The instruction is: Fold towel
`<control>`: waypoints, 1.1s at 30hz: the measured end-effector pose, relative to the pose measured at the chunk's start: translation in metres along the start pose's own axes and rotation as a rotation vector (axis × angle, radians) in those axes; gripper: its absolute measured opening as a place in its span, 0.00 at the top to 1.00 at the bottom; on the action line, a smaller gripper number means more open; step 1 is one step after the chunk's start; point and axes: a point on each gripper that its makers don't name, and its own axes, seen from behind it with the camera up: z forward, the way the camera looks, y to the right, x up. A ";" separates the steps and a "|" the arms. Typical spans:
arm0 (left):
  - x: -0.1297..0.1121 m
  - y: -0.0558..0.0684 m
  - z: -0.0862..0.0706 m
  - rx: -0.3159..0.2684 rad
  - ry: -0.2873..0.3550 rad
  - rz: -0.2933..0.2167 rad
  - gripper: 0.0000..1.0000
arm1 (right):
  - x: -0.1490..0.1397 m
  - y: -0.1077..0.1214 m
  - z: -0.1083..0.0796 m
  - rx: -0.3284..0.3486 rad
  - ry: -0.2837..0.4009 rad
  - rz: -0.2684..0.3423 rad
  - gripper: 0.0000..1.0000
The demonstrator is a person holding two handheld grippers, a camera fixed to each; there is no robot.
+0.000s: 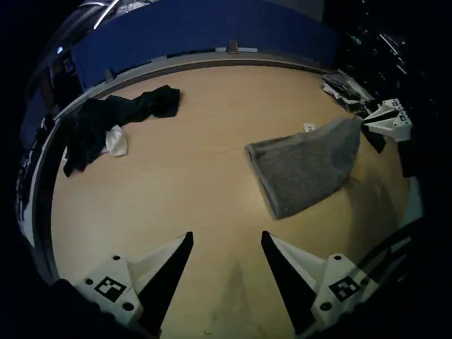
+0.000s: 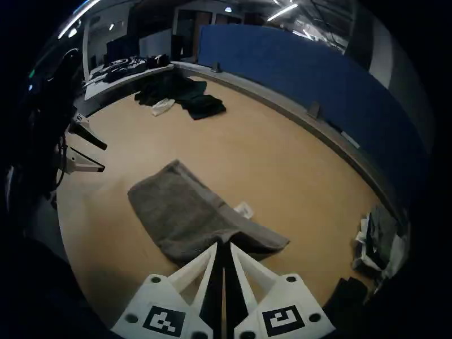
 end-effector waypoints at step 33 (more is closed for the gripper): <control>-0.023 -0.023 -0.017 0.013 0.040 -0.119 0.11 | 0.054 -0.124 0.081 0.214 -0.053 -0.287 0.99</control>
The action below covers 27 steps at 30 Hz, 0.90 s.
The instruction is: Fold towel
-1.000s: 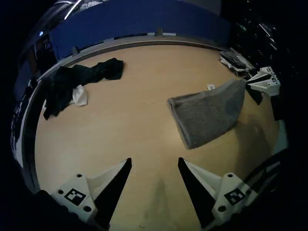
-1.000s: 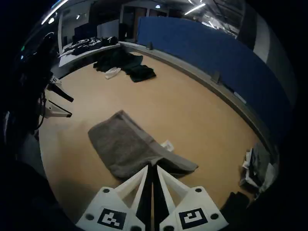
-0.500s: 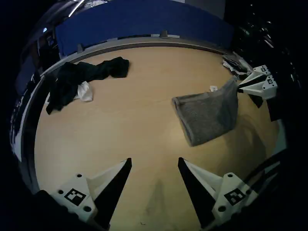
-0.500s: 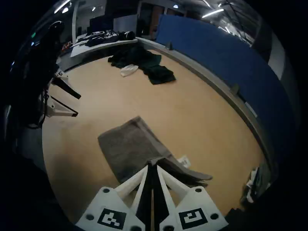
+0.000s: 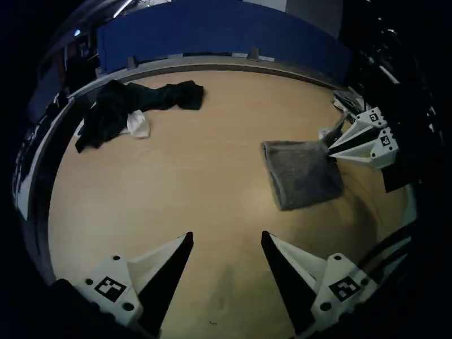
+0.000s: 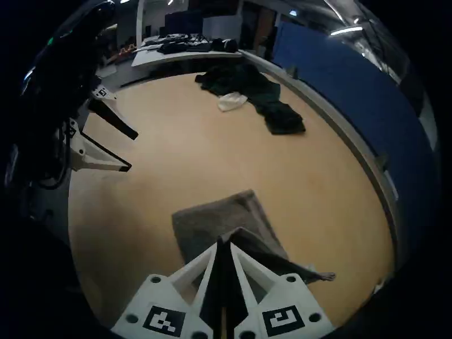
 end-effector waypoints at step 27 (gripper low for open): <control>-0.018 -0.012 -0.002 0.000 0.010 -0.076 0.11 | 0.025 -0.039 0.047 0.155 -0.098 -0.252 0.99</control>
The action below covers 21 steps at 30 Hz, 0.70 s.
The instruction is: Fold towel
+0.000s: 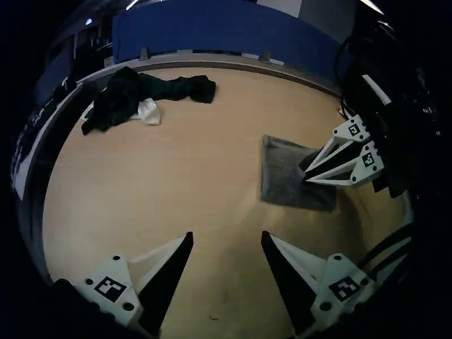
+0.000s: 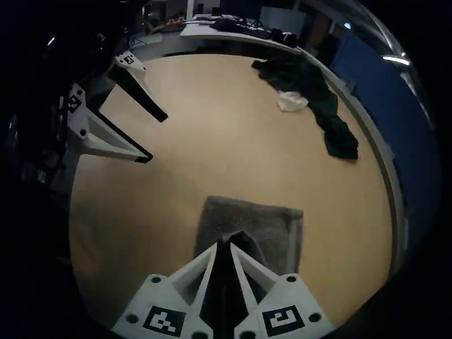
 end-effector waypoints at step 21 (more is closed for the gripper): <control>-0.012 -0.008 -0.002 0.016 -0.005 -0.023 0.11 | 0.003 -0.026 0.026 0.108 0.023 0.058 0.65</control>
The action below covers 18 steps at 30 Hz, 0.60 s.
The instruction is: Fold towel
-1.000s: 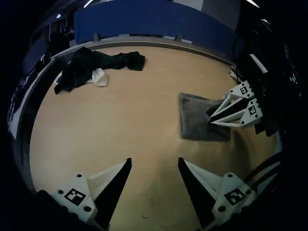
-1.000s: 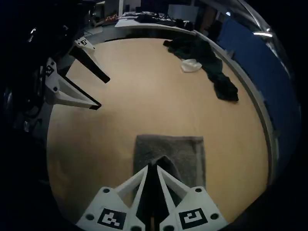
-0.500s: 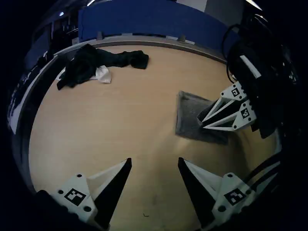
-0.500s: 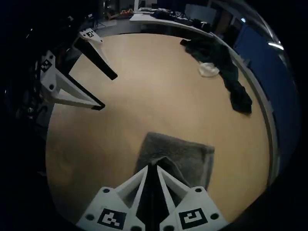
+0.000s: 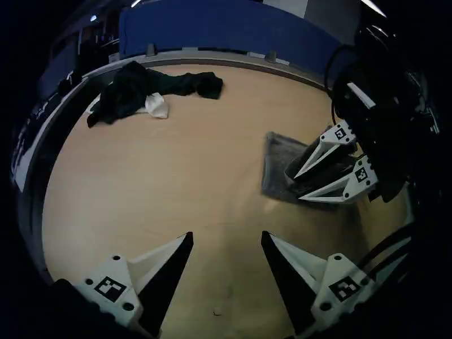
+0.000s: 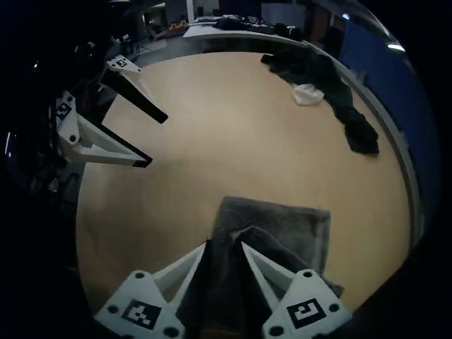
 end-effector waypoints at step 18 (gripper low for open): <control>0.001 0.001 0.001 0.011 -0.003 0.004 0.11 | 0.018 0.001 -0.044 -0.020 0.175 0.072 0.06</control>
